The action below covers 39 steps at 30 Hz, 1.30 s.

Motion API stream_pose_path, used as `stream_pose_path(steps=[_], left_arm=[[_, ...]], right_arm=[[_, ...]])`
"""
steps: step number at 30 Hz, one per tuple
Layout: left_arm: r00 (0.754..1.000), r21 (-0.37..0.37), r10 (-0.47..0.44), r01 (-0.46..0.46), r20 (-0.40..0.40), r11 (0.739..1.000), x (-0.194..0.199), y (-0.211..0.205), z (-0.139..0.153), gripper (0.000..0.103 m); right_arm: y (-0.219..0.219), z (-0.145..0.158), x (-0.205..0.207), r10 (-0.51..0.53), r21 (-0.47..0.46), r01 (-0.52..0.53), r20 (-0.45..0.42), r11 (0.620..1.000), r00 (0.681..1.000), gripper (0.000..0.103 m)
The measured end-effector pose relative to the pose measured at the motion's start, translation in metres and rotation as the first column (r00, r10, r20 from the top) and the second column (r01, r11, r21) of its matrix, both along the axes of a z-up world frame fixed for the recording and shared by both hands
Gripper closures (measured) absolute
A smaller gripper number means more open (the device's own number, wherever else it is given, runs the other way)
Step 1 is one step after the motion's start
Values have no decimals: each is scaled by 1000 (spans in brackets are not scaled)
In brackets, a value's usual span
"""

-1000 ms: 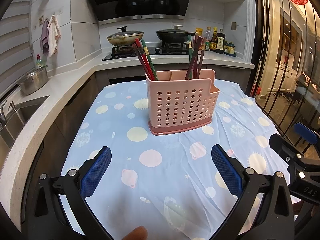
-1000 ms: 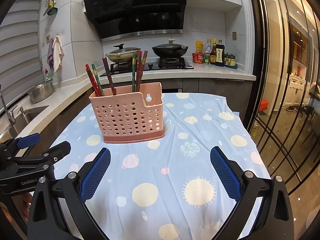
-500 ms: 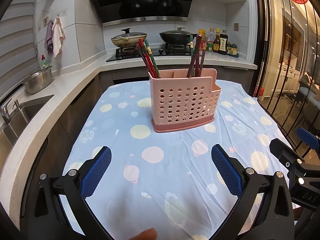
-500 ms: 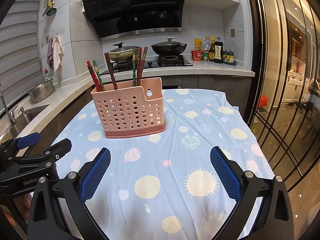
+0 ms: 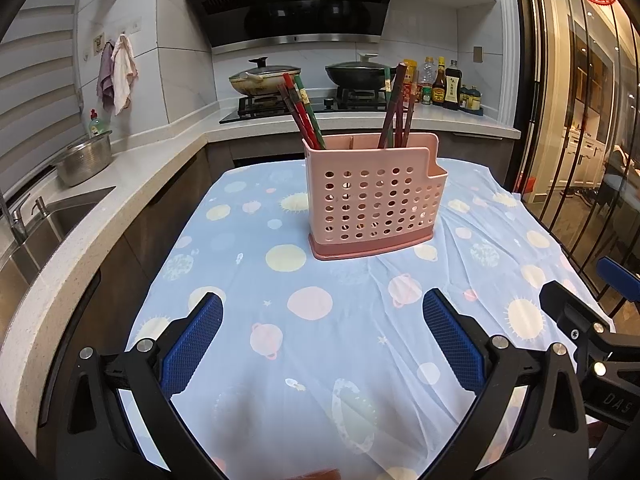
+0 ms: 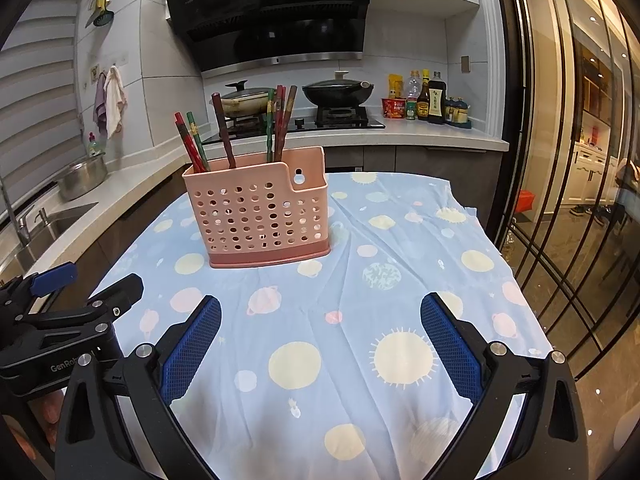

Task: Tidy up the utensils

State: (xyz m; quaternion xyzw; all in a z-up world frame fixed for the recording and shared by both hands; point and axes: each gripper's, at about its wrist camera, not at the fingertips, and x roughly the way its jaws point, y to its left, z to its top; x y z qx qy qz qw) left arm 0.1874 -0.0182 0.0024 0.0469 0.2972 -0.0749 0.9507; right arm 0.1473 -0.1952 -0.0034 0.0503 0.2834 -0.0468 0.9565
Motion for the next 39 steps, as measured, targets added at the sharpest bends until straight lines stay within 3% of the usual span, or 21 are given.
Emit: stream_pose_path(steps=[39], left_arm=[[999, 8, 33, -33, -13, 999, 3, 4, -7, 7]], right_arm=[[1, -4, 0, -2, 1, 2, -14, 1000, 1000, 7]])
